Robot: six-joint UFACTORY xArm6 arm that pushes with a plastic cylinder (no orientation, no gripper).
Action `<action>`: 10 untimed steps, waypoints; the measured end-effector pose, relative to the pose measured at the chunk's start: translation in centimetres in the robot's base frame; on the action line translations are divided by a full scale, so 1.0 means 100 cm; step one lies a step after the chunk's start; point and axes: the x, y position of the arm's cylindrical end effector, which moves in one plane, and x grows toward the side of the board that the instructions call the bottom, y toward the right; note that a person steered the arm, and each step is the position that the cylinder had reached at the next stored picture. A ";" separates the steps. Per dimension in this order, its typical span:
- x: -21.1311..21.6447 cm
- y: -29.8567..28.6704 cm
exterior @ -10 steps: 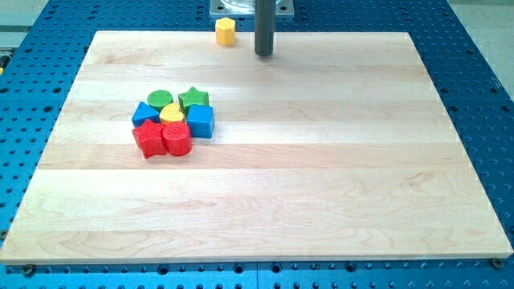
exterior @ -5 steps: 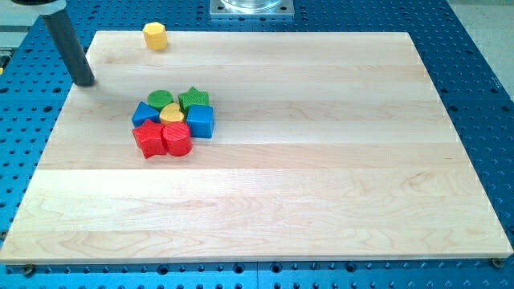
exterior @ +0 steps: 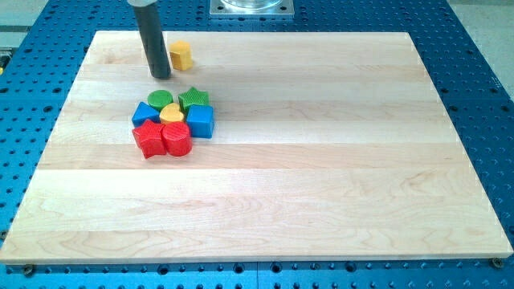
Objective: Move the hexagon towards the group of blocks
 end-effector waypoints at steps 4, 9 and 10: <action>0.029 0.075; 0.042 0.065; 0.026 0.051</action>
